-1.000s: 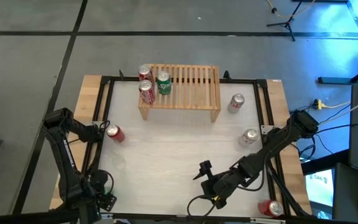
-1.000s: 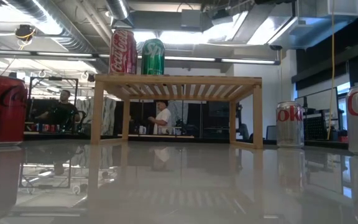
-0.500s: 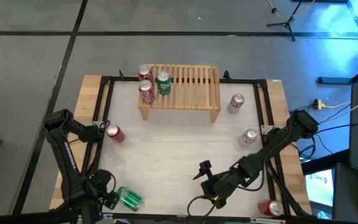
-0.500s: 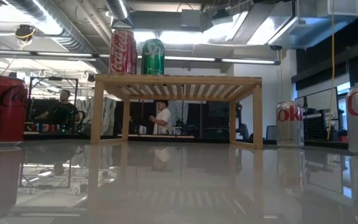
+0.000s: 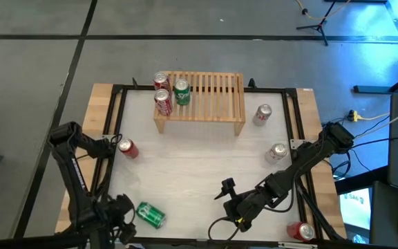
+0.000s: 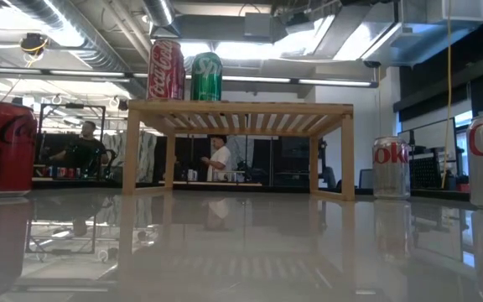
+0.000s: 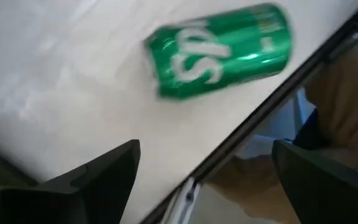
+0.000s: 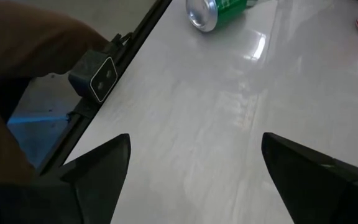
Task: Place canned beverage on shelf
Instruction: Put the green soda can on the shelf aligned with the other green soda can
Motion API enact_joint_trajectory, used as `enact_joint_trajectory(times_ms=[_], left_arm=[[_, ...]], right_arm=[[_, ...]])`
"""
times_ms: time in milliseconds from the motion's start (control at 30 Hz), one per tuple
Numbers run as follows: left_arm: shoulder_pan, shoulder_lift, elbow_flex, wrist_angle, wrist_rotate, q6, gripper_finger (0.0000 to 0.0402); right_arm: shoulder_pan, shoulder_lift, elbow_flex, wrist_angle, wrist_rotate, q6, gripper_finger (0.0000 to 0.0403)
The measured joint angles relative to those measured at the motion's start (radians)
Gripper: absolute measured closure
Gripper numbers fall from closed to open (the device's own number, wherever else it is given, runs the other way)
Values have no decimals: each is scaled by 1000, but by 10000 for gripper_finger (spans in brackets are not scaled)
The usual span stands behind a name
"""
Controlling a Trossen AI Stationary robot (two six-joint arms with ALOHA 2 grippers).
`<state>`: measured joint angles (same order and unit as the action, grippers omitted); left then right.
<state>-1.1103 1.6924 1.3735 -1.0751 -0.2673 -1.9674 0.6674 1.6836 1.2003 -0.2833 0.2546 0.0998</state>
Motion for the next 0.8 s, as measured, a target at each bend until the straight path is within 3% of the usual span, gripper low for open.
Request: enact_joint_trajectory(times_ms=[467,800], left_arm=[[155,149,0,6,-37,605,47],[191,213,1,84,-29,826,47]], right_arm=[[0,36,0,-2,16,-1,46],[0,66,0,-6,42,-3,46]])
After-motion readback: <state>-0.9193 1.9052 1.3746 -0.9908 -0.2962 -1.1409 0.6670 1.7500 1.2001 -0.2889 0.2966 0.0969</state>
